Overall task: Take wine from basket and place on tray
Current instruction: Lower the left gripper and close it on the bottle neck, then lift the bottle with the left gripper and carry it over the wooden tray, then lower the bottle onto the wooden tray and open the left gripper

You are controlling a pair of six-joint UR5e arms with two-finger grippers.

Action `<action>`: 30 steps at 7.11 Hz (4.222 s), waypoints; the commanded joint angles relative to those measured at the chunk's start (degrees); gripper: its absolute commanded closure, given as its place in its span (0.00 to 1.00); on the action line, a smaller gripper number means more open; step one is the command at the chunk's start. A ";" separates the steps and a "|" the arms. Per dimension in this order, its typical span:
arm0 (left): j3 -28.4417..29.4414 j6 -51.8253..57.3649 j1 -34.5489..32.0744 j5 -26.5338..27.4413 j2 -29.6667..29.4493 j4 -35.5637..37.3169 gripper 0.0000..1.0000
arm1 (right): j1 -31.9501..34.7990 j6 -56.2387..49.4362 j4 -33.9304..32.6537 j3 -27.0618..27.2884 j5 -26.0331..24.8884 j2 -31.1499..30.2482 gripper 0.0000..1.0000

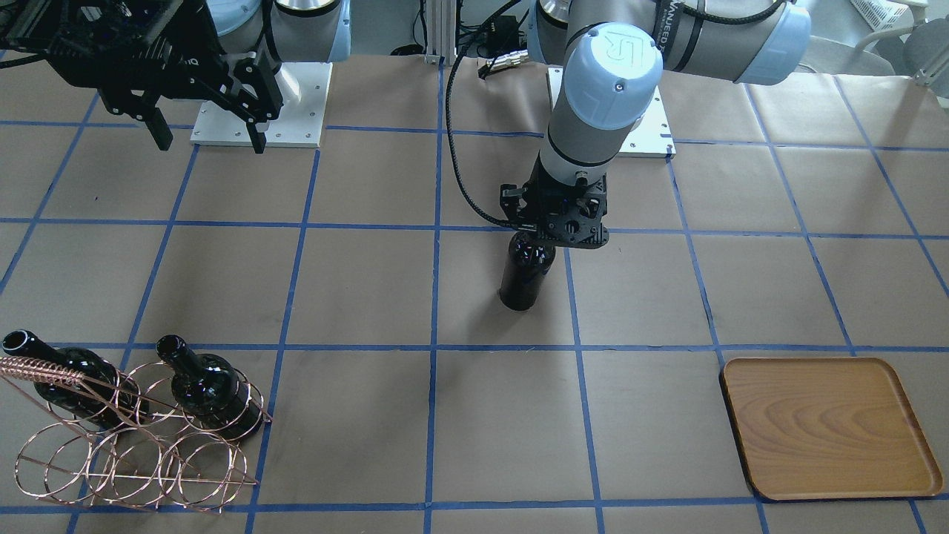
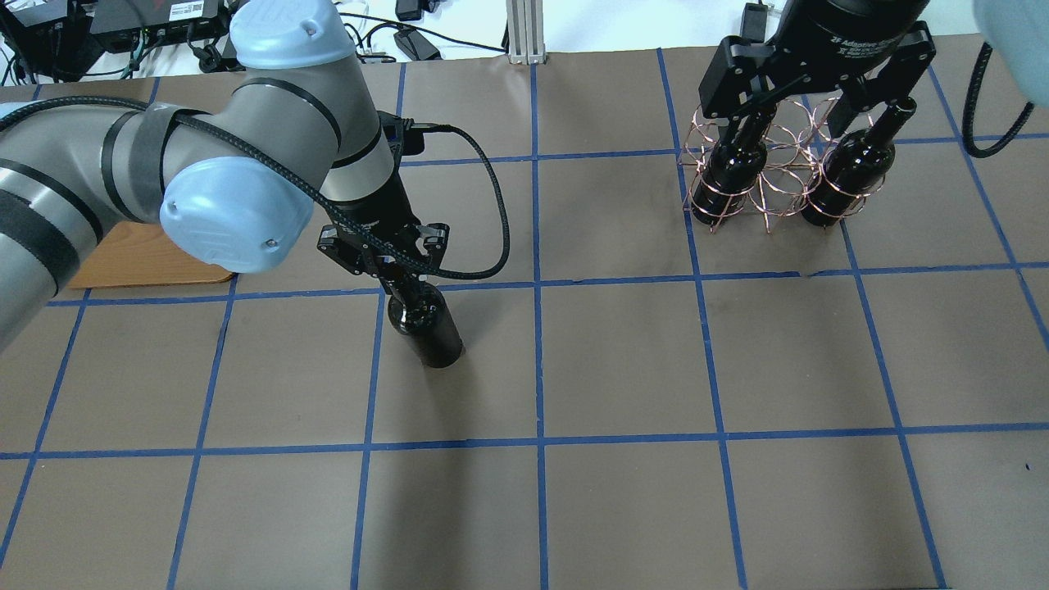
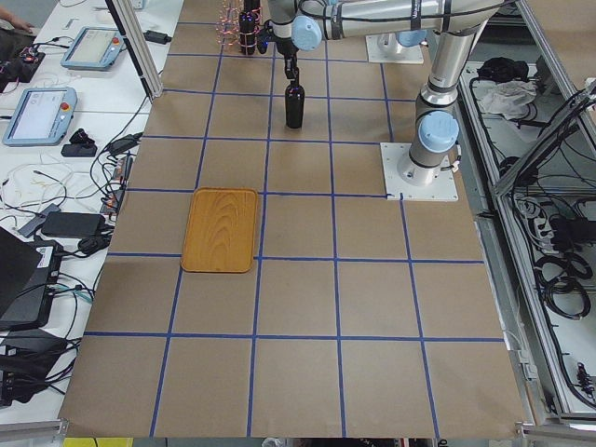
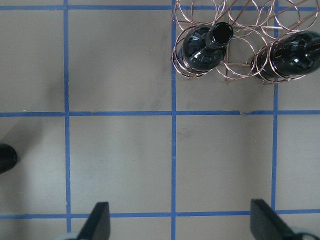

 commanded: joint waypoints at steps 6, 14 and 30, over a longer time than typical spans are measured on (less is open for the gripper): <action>17.30 21.09 17.65 4.36 -3.51 -6.94 1.00 | 0.06 0.00 0.13 0.00 -0.01 -0.15 0.00; 30.58 46.09 38.62 5.68 -17.64 -5.03 1.00 | 0.15 0.70 0.04 0.26 0.34 -0.23 0.00; 18.22 27.99 28.92 4.36 0.31 -8.79 0.00 | 0.15 0.61 0.04 0.26 0.25 -0.23 0.00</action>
